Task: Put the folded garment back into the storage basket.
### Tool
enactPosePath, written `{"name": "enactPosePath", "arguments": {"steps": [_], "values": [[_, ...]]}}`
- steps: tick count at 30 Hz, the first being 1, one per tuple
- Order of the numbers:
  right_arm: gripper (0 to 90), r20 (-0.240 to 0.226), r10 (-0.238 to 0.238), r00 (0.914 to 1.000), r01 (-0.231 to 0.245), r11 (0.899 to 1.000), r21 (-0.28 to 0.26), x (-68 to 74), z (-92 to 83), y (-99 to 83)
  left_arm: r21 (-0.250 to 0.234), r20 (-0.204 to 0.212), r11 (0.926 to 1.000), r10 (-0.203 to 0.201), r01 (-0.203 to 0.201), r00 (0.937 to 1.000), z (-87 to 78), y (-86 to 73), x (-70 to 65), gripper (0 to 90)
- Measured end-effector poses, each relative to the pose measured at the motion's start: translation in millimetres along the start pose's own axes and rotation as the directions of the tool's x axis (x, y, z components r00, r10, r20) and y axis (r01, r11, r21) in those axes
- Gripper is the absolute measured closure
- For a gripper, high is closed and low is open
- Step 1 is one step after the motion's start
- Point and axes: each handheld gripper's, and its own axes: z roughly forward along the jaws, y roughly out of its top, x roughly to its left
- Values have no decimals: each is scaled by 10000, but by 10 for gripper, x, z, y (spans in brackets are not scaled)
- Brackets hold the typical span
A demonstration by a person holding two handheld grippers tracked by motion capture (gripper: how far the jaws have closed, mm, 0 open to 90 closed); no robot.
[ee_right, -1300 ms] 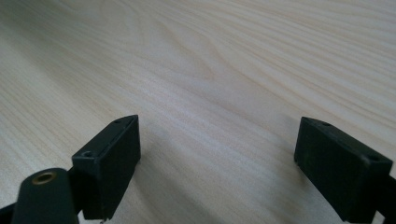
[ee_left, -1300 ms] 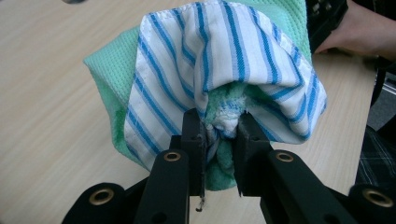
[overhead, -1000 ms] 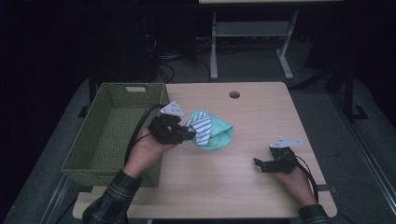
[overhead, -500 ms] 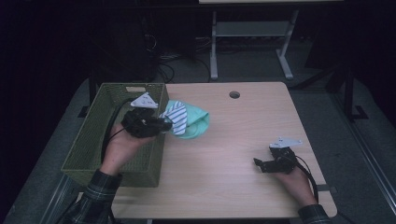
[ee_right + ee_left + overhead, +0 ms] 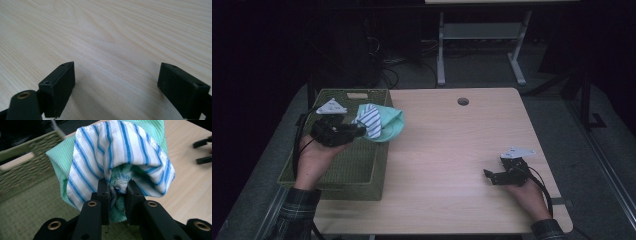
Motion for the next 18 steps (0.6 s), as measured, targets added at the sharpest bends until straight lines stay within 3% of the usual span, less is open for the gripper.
{"name": "enactPosePath", "arguments": {"steps": [6, 18], "values": [[140, 1, 3, 10000, -3, 10000, 5, 0, 0, 0, 81, -500, 9987, -489, 493, 9976, -47, -160, 188, 762], [140, 3, -4, 10000, 4, 10000, 0, 0, 0, 0, 407, -1302, 9912, -1201, 1263, 9842, -6, -434, 491, 761]]}}
